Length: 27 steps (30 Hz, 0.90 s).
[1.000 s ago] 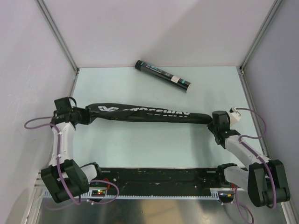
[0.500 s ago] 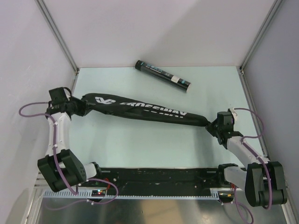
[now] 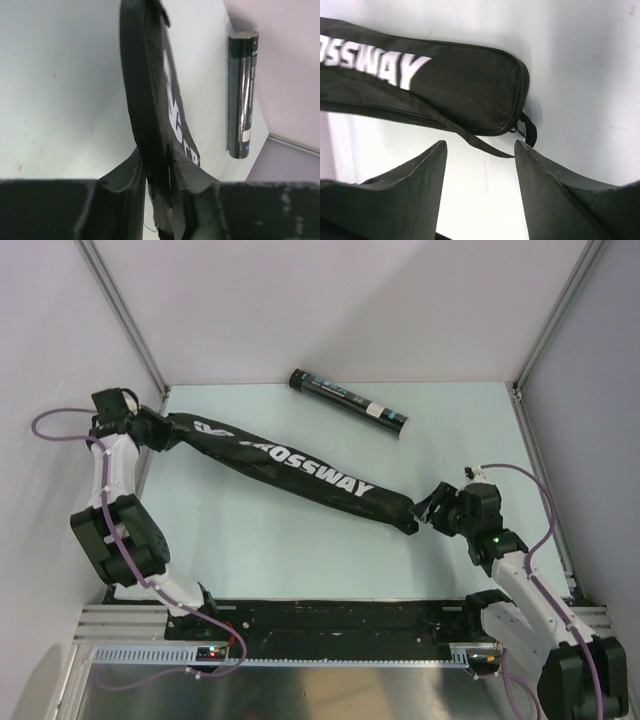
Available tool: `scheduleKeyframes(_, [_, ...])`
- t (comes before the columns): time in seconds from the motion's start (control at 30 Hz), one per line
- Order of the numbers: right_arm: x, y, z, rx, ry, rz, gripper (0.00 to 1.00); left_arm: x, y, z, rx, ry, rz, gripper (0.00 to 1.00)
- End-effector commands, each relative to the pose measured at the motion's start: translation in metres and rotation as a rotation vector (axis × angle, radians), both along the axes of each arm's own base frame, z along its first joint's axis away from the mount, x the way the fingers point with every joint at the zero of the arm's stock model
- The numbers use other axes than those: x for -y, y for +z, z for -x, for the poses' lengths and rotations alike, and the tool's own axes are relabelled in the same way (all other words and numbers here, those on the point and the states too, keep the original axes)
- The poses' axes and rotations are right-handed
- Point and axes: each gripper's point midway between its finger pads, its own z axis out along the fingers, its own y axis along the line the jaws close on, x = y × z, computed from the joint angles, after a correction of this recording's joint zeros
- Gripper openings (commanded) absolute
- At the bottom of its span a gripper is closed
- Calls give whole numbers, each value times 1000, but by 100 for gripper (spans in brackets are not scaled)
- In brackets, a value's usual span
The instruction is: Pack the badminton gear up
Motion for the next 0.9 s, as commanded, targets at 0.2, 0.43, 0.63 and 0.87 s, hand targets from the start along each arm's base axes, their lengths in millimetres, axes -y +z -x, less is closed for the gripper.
scheduleKeyframes(0.2, [-15,57,0,147,118,39,84,-40,10,-44,68,-10,-252,93])
scheduleKeyframes(0.43, [-20,60,15,152,167,129,99,-19,9,-36,-3,-66,-402,100])
scheduleKeyframes(0.63, [-13,99,18,199,143,171,100,3,49,-21,17,-94,-608,100])
scheduleKeyframes(0.87, [-7,155,26,312,113,134,99,104,128,18,314,-354,-669,100])
